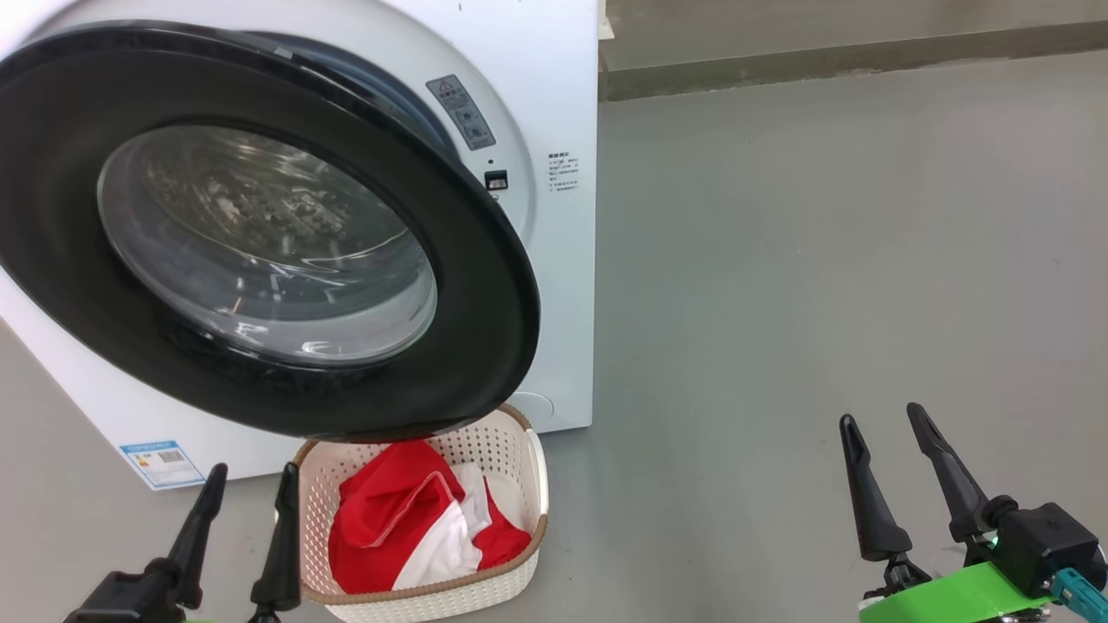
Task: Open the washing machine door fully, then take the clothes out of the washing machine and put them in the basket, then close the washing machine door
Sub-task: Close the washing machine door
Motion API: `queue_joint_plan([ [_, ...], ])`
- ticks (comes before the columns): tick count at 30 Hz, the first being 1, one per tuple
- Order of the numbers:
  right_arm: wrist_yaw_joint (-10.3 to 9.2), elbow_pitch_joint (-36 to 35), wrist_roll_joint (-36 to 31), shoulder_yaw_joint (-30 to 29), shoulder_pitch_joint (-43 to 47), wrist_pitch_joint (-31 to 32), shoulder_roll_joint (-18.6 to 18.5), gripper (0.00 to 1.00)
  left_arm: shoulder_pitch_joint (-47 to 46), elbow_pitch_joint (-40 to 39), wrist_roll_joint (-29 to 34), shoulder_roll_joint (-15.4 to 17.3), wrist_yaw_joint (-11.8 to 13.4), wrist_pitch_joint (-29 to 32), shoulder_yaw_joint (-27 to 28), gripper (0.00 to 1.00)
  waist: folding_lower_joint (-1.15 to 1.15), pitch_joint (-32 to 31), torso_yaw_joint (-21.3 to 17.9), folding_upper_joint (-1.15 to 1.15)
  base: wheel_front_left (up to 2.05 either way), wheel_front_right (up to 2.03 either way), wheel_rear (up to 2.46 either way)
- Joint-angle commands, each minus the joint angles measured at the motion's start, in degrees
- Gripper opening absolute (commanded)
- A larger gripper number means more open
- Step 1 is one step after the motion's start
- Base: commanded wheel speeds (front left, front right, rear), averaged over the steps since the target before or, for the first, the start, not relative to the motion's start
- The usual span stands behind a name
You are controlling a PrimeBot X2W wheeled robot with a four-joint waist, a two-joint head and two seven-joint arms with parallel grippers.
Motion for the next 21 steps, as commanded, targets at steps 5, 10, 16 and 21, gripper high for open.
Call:
queue_joint_plan([
  [5, 0.36, -1.22, 0.06, 1.53, -1.29, -0.37, -0.39, 1.00, -1.61, -0.63, 0.84, 0.80, -0.33, -0.68, 2.16, 1.00, 0.00, -0.13, -0.03, 0.00, 0.00, 0.00, 0.00],
  [10, 0.36, -1.14, -0.01, 1.62, -1.12, -0.37, -0.38, 1.00, -1.19, -0.98, 1.03, 0.67, -0.34, -0.69, 1.97, 1.00, 0.00, -0.33, 0.06, 0.00, 0.00, 0.00, 0.00],
  [16, 0.36, -1.09, -0.12, 1.83, -0.90, -0.37, -0.44, 1.00, -1.49, -1.09, 1.87, 1.24, -0.34, -0.69, 1.20, 1.00, 0.00, -0.37, 0.48, 0.00, 0.00, 0.00, 0.00],
  [21, 0.36, -0.84, -0.18, 2.33, -1.09, -0.37, -0.66, 1.00, -1.97, -1.27, 2.30, 1.55, -0.34, -0.69, 0.61, 1.00, 0.00, -0.09, 0.99, 0.00, 0.00, 0.00, 0.00],
])
